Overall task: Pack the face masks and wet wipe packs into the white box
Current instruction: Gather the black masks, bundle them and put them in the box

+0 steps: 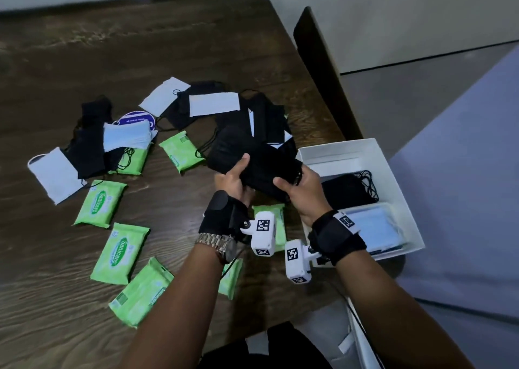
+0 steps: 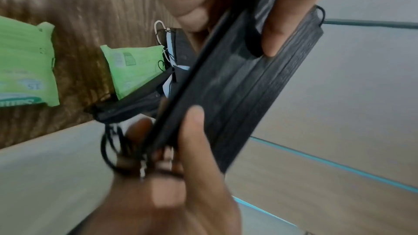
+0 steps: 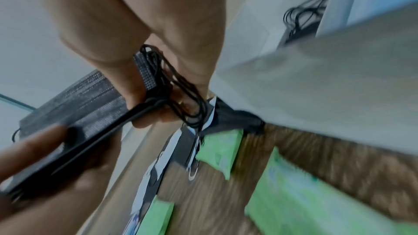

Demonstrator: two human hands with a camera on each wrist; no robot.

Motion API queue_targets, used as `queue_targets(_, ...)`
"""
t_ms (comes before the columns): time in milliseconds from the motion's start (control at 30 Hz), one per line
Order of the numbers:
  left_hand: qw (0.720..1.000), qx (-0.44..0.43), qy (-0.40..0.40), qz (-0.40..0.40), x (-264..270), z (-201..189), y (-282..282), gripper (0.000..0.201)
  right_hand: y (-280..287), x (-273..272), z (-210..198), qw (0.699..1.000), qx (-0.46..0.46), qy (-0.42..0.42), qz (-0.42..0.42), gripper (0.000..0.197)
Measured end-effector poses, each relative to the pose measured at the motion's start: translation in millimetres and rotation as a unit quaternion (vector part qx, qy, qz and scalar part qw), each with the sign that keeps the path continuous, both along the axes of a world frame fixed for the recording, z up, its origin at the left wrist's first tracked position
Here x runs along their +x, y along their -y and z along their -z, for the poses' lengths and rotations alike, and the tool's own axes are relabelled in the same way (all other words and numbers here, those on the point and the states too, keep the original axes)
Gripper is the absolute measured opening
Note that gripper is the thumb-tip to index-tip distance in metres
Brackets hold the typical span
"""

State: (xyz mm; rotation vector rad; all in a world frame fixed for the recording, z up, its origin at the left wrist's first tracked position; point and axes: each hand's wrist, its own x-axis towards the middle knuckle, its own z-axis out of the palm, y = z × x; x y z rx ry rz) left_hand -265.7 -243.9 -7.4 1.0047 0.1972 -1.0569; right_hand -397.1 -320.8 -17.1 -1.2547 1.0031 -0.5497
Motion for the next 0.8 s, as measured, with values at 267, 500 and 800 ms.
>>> queue_targets(267, 0.916, 0.068, 0.391, 0.06, -18, -2, 41, 0.051, 96, -84, -12, 0.98, -0.098, -0.164, 0.045, 0.042)
queue_targets(500, 0.651, 0.157, 0.664, 0.333, -77, 12, 102, 0.033, 149, -130, 4, 0.893, -0.244, -0.375, -0.056, 0.041)
queue_targets(800, 0.358, 0.313, 0.643, 0.6, -123, 20, 142, 0.042, 159, -125, 41, 0.8, -0.211, -0.505, -0.247, 0.012)
